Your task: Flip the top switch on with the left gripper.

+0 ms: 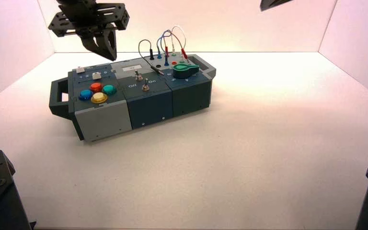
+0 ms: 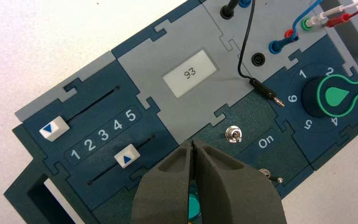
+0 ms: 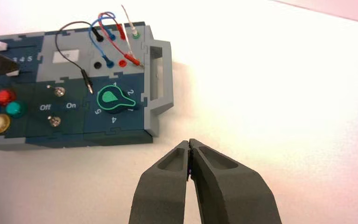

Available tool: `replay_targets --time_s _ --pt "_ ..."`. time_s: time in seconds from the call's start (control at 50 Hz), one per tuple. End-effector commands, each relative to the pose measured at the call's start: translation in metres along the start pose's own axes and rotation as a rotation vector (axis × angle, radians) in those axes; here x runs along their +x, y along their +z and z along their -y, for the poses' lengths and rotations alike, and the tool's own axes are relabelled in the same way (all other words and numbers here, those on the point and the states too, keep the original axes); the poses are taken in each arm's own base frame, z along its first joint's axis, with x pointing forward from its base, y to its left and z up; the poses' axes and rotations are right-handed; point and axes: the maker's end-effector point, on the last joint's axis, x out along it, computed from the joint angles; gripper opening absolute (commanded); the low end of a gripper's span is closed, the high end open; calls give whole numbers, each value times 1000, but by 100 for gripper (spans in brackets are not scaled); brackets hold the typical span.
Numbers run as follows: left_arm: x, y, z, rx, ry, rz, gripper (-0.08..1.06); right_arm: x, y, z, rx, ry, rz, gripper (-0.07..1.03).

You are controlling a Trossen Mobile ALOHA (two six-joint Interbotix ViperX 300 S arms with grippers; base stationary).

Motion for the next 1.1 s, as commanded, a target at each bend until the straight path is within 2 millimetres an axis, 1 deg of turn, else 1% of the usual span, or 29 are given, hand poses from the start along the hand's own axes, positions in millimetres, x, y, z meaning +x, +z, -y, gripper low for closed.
replay_targets --time_s 0.02,0.12,0.16,0.18,0.32,0.34,0.44,0.52,0.54,0.62,0.74,0.82,0.84,1.1 --pt "-5 12 10 15 -17 33 -3 10 18 -2 8 5 29 -2" --pt "-5 11 14 25 -22 32 -3 27 20 -2 11 4 3 -2" --pt "-4 10 16 30 -24 29 -3 39 22 -3 13 5 -16 -2" --pt "-4 10 17 30 -26 29 -3 41 23 -3 14 5 -19 -2" --pt "-4 8 20 36 -29 23 -3 75 29 -8 30 13 -78 -2" --pt "-4 7 19 35 -29 22 -3 77 28 -9 30 14 -83 -2" --pt "-4 5 19 35 -28 19 -3 97 31 -19 27 29 -115 -2" --pt "-3 4 19 35 -28 16 -3 108 35 -27 18 40 -127 -2" --pt "-3 4 19 35 -28 16 -3 115 36 -31 13 44 -137 -2" --pt "-3 4 19 35 -28 16 -3 128 38 -37 5 49 -159 -2" --pt "-4 3 19 38 -28 14 -3 145 40 -38 6 47 -189 -2" --pt "-5 3 19 41 -28 13 -3 151 41 -38 5 46 -199 -2" --pt "-6 2 19 46 -27 11 -3 162 41 -39 6 45 -216 -2" --pt "-14 6 20 49 -32 29 -3 185 36 -40 17 45 -245 -2"
